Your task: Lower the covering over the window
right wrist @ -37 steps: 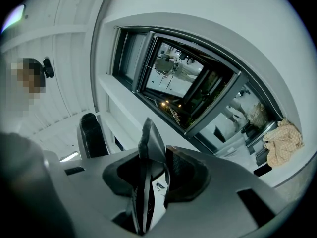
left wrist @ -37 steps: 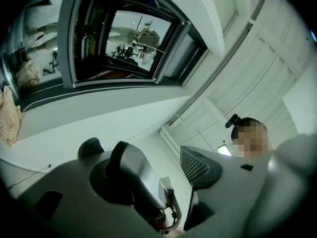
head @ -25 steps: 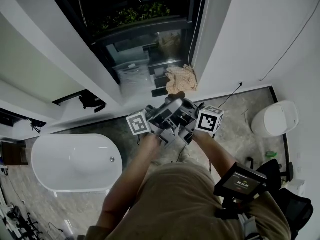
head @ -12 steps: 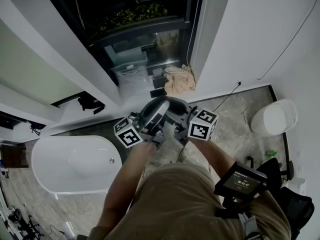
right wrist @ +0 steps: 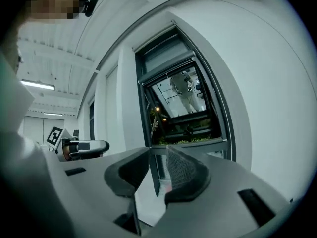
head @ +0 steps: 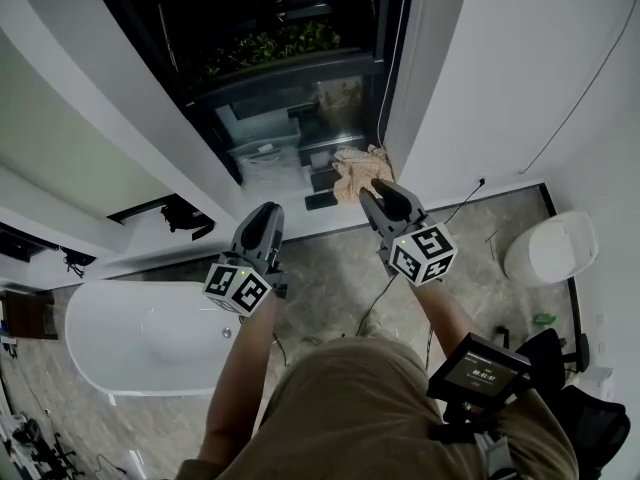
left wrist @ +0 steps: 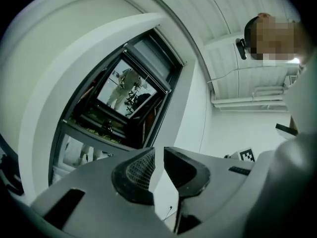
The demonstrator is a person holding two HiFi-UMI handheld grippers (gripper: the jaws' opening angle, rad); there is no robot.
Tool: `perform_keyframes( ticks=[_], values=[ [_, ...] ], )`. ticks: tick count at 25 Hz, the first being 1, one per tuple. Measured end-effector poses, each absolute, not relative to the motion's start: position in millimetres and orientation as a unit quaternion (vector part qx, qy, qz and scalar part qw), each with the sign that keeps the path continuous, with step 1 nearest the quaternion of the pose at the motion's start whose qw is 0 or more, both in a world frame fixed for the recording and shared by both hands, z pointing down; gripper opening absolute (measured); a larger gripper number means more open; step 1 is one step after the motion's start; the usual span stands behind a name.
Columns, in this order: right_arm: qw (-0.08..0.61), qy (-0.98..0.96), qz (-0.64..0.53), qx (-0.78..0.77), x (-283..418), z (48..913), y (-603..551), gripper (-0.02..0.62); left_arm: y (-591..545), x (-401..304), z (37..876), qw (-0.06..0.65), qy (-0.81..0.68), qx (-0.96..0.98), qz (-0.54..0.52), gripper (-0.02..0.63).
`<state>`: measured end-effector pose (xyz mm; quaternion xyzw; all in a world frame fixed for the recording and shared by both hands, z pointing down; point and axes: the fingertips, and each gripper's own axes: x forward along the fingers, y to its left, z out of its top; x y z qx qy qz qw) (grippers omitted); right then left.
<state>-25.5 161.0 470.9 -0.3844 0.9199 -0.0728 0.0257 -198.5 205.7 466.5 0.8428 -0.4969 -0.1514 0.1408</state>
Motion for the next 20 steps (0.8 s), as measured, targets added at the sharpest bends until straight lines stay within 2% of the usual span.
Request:
perform_keyframes(
  ticks=[20],
  values=[
    [0.035, 0.929, -0.103, -0.353, -39.9, 483.2, 174.2, 0.094, 218.1, -186.4, 488.0, 0.177, -0.491, 0.837, -0.165, 0.069]
  ],
)
